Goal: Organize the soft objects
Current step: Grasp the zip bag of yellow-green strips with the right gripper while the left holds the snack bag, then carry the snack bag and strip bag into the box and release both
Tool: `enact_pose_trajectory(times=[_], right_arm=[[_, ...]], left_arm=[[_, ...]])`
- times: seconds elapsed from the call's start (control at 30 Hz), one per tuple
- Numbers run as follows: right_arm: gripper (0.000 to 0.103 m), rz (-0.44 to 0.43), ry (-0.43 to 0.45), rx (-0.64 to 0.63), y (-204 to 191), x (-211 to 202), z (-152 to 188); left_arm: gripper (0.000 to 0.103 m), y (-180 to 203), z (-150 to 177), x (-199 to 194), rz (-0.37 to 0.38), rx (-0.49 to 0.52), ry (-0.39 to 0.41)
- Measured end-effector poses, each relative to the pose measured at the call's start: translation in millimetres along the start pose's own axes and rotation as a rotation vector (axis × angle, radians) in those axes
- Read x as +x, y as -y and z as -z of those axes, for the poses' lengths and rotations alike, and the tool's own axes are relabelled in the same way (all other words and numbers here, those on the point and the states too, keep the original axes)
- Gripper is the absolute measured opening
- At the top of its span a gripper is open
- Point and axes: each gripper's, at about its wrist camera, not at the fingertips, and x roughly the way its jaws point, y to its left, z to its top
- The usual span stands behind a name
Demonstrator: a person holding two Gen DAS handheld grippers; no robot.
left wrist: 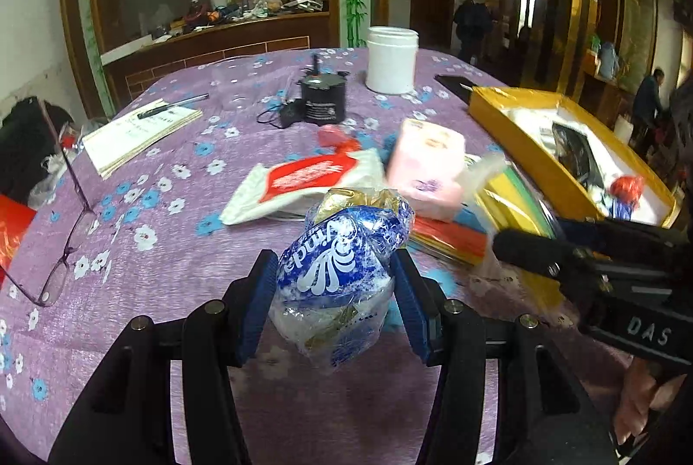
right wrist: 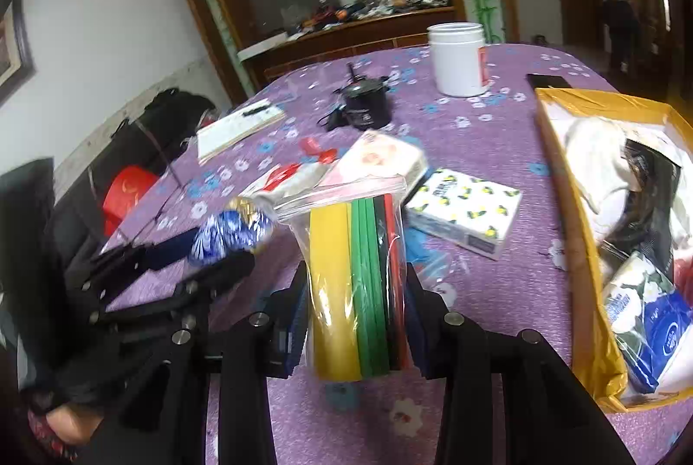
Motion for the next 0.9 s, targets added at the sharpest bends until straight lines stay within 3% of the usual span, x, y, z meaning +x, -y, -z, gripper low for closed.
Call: enact_pose_trajectory(times=[0.23,0.9], right_arm=[[0.039,0.001,0.007,0.010,2.4,0.2,1.4],[0.039,-0.011,0.030,-0.001,-4.3,-10.2,-2.5]], left_arm=[[0.052,7.3,-0.7,-6.9,-0.062,0.020,0.043],[0.052,16.7,-0.6,-15.9,-0.117,0.063,0.080]])
